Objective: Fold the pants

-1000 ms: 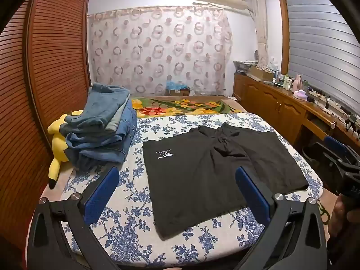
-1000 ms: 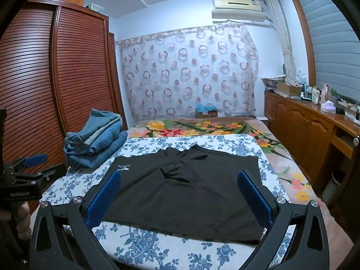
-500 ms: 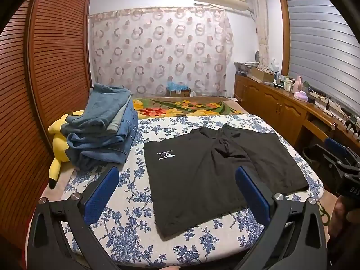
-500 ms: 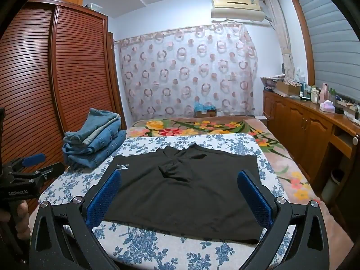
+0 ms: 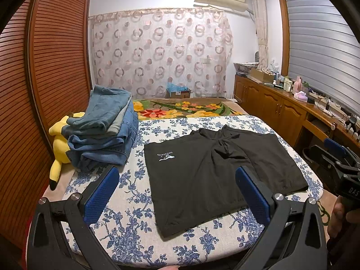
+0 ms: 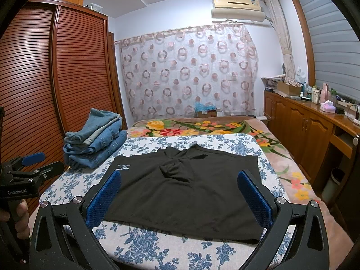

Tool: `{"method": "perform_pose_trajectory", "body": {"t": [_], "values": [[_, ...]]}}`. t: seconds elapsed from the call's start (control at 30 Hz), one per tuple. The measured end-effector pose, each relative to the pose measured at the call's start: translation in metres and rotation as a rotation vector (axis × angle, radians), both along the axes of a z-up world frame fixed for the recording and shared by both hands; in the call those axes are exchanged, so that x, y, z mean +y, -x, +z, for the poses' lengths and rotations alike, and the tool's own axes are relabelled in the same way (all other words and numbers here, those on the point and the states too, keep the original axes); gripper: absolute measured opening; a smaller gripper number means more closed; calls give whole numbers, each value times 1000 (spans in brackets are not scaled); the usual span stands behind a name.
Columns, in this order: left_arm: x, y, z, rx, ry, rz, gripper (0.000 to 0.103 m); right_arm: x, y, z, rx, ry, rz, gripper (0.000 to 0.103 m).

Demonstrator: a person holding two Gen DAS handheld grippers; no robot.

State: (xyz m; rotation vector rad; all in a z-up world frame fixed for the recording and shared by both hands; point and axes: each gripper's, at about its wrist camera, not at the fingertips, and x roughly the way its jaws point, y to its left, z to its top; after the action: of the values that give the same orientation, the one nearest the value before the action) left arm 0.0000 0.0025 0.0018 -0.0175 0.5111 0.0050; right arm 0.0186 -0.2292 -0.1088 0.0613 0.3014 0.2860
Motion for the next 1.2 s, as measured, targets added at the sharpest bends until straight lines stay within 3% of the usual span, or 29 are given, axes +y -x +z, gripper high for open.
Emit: {"method": "perform_pose_trajectory", "body": {"t": [1.2], "values": [[-1, 1, 5, -11, -6, 0, 103, 3, -5, -1, -1, -6, 4, 103]]}}
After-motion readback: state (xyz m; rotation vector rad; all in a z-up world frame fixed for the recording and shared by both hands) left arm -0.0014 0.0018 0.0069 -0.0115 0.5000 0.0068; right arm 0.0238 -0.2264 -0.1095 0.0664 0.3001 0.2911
